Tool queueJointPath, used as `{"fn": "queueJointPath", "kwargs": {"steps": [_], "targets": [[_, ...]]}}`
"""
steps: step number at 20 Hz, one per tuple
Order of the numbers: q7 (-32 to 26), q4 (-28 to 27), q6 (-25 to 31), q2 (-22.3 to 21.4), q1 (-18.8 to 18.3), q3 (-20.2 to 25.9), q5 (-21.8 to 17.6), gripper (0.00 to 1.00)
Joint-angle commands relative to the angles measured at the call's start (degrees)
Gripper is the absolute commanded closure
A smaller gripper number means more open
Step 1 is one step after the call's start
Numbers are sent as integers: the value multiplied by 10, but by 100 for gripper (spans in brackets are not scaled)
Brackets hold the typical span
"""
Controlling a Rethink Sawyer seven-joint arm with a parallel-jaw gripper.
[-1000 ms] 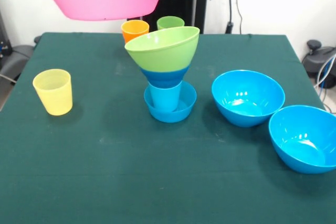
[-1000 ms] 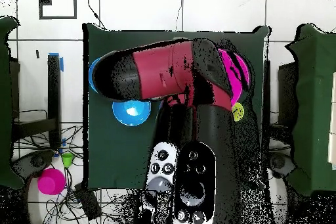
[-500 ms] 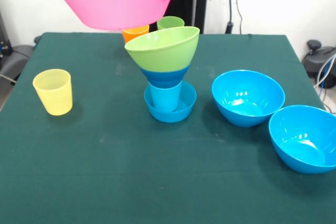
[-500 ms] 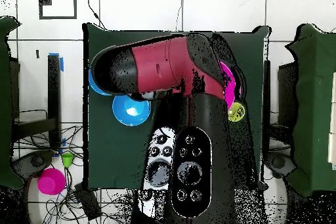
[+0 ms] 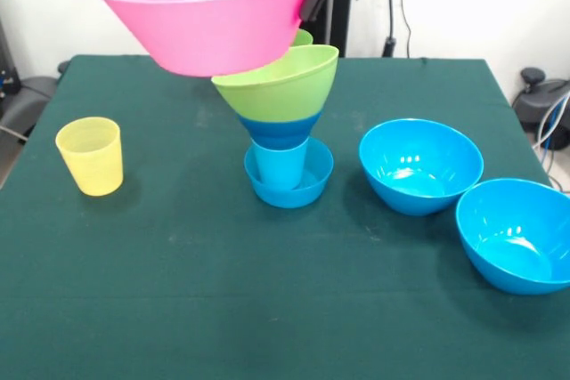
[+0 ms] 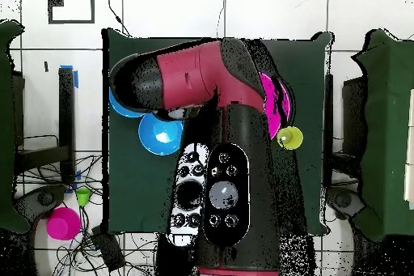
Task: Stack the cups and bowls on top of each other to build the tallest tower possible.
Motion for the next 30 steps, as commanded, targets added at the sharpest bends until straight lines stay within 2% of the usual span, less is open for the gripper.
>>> {"fn": "queueJointPath", "kwargs": {"steps": [1,12,30], "targets": [[-41,-32,81,37,28,45,8,100],[-16,-28,90,34,43,17,11,100],[33,36,72,15,63,-32,26,100]]}}
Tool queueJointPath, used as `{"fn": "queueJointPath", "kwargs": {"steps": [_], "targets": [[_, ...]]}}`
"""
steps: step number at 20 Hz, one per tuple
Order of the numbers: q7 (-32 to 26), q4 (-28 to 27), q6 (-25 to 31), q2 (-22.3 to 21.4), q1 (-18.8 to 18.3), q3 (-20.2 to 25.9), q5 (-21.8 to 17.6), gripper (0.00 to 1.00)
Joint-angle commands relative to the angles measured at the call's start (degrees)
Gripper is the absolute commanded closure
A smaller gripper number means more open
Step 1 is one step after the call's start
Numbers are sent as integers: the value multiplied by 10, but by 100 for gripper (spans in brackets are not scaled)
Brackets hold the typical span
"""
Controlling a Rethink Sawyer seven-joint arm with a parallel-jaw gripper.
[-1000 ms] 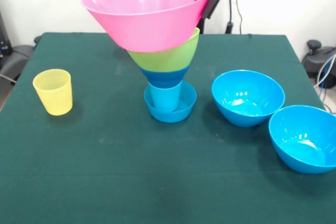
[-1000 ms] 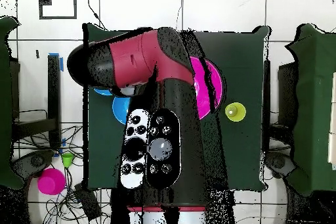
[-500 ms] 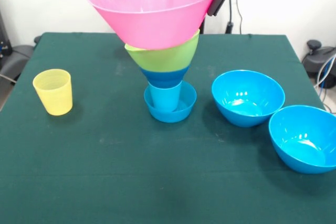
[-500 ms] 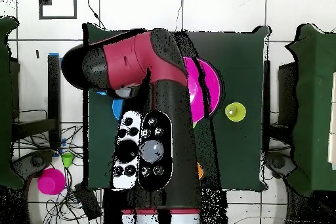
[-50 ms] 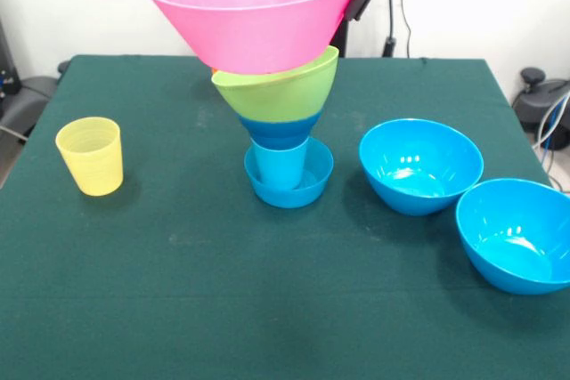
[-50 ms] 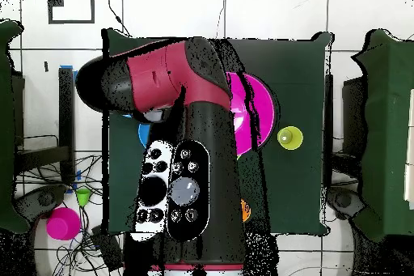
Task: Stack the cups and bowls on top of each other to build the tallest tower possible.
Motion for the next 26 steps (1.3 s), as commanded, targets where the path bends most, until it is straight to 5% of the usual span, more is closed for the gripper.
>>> {"fn": "queueJointPath", "kwargs": {"steps": [1,26], "targets": [[37,56,39,-5,14,-3,12,100],[71,97,15,9,56,-66,63,100]]}}
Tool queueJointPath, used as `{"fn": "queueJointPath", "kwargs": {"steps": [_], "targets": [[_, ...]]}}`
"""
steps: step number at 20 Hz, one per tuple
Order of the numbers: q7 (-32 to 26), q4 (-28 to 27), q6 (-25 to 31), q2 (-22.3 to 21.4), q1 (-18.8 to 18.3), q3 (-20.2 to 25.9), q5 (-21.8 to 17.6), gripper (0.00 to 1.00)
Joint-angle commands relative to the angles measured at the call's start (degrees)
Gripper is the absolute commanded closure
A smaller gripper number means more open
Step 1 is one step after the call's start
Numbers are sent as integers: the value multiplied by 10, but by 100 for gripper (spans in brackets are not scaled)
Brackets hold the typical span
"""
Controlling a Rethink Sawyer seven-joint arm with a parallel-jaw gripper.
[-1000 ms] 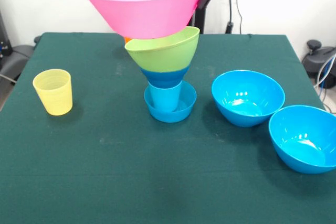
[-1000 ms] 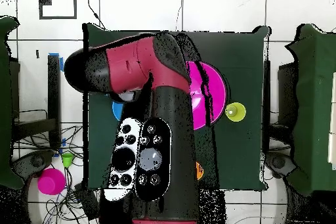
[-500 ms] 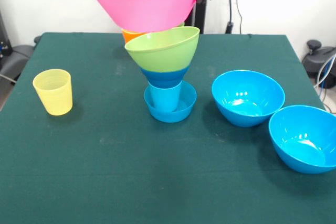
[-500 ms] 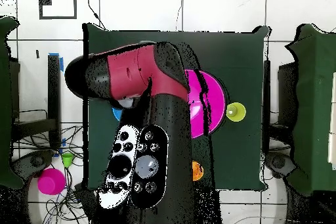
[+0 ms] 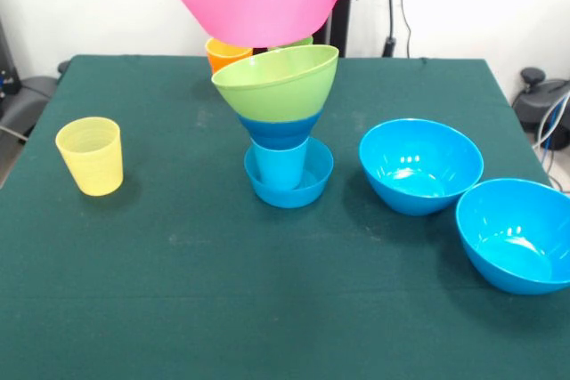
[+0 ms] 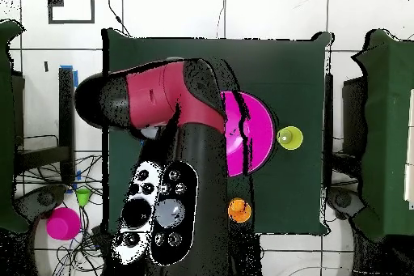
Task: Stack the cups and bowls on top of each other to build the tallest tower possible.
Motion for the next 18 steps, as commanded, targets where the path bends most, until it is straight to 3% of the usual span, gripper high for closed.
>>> {"fn": "queueJointPath", "kwargs": {"steps": [1,18], "targets": [[73,59,14,12,15,5,13,100],[82,71,-54,20,24,-12,14,100]]}}
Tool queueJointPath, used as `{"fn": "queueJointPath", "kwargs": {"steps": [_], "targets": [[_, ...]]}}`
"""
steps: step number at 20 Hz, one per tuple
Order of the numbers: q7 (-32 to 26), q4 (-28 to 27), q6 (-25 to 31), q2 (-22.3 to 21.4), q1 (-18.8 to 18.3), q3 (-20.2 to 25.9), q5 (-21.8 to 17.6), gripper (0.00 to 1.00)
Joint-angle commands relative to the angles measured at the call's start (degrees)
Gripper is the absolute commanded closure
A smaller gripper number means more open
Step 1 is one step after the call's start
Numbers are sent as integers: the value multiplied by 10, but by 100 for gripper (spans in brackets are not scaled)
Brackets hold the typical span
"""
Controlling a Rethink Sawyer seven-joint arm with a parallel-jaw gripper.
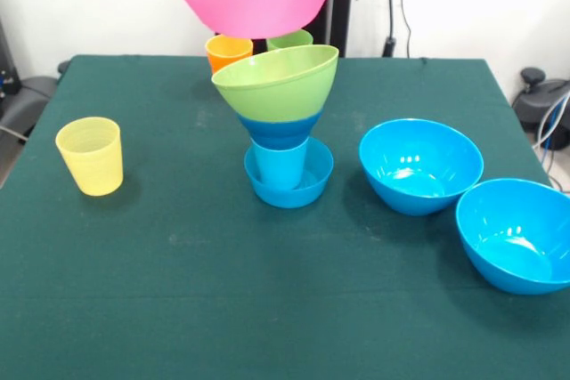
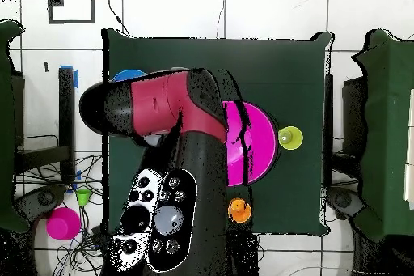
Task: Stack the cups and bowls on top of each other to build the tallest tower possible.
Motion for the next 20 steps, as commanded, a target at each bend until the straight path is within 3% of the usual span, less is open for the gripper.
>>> {"fn": "queueJointPath", "kwargs": {"steps": [1,9,20], "targets": [[81,47,-46,21,11,17,3,100],[93,28,-76,33,17,13,-7,100],[108,27,-107,48,29,-4,12,100]]}}
